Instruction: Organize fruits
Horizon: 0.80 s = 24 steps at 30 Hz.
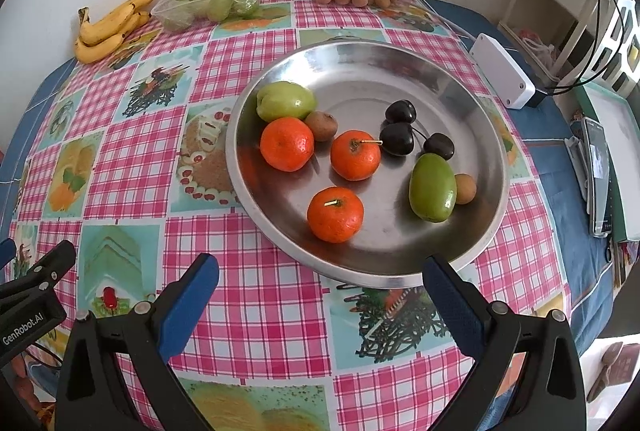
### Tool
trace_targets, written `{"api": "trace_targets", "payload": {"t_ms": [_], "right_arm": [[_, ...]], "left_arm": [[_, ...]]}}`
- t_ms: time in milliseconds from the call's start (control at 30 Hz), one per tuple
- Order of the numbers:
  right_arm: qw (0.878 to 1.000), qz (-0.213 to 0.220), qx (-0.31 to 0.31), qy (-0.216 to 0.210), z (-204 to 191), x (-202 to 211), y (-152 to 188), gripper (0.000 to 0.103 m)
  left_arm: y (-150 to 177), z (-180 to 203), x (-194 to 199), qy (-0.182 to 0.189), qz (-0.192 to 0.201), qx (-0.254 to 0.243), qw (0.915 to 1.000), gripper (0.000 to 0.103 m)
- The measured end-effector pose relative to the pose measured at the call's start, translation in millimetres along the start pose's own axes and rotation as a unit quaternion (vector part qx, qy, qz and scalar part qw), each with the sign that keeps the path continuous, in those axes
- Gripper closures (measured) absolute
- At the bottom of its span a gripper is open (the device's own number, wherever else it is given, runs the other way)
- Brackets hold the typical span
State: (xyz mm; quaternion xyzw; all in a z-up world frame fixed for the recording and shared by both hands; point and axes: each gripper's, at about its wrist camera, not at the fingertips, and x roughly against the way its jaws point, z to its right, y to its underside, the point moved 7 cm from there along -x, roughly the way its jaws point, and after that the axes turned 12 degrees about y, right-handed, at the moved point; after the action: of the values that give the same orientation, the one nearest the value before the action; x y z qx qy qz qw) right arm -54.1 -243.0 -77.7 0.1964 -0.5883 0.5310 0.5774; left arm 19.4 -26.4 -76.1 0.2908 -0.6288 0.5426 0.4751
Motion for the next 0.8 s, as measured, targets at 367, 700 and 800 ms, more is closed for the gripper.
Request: {"api": "trace_targets", "payload": {"t_ms": [367, 700, 800], "right_arm": [[1.0, -0.008, 0.0, 0.002, 1.0, -2.2, 1.7, 0.001], [1.0, -0.01, 0.0, 0.001, -0.2, -2.2, 2.9, 0.001], [1.0, -0.009, 0.0, 0.001, -0.4, -2.2, 2.6, 0.001]], "left_arm": [[0.4, 0.6, 0.3, -0.002, -0.001, 0.0, 1.0, 0.0], [-0.1, 0.2, 0.7, -0.003, -0.001, -0.001, 1.0, 0.0], [0.2, 0.5, 0.6, -0.003, -0.001, 0.0, 1.0, 0.0]]}}
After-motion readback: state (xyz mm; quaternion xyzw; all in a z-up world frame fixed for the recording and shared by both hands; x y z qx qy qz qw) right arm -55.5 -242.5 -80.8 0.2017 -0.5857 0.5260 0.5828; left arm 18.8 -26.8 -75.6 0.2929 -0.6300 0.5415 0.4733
